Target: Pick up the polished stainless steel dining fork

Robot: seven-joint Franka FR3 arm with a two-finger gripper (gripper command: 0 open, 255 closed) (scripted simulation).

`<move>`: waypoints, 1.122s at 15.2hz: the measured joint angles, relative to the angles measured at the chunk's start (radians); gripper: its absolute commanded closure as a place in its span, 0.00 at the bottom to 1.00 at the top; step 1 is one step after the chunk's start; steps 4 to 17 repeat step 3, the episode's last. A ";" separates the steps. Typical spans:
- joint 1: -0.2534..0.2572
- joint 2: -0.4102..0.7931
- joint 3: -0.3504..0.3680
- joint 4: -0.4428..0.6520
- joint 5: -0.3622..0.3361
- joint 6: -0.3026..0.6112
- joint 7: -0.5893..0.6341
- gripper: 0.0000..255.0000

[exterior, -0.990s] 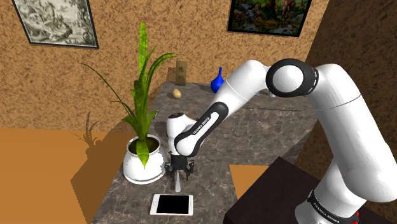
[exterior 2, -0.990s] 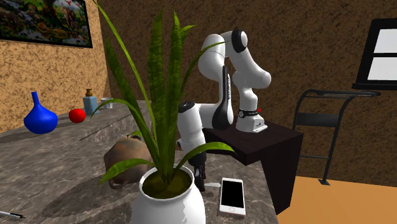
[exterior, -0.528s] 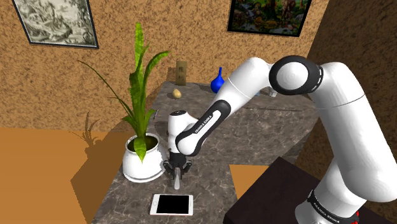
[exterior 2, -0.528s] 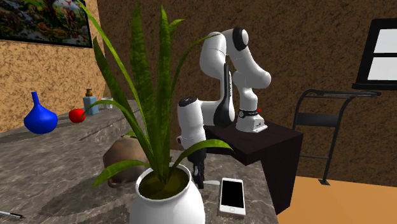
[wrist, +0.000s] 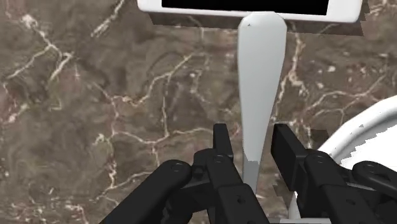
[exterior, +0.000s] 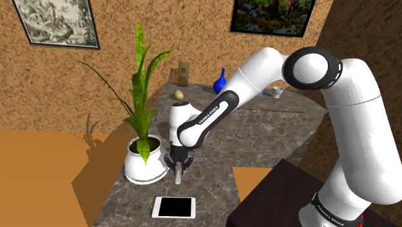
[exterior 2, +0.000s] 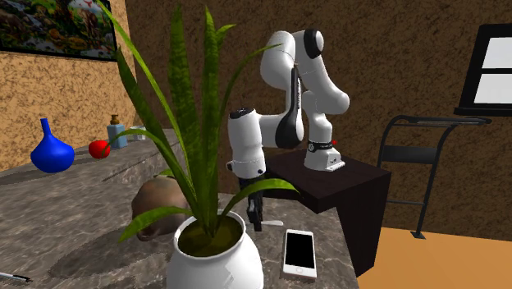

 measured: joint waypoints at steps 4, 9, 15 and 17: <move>-0.007 -0.027 0.008 0.001 0.009 -0.027 -0.005 1.00; -0.007 -0.027 0.008 0.001 0.009 -0.027 -0.005 1.00; -0.007 -0.027 0.008 0.001 0.009 -0.027 -0.005 1.00; -0.007 -0.027 0.008 0.001 0.009 -0.027 -0.005 1.00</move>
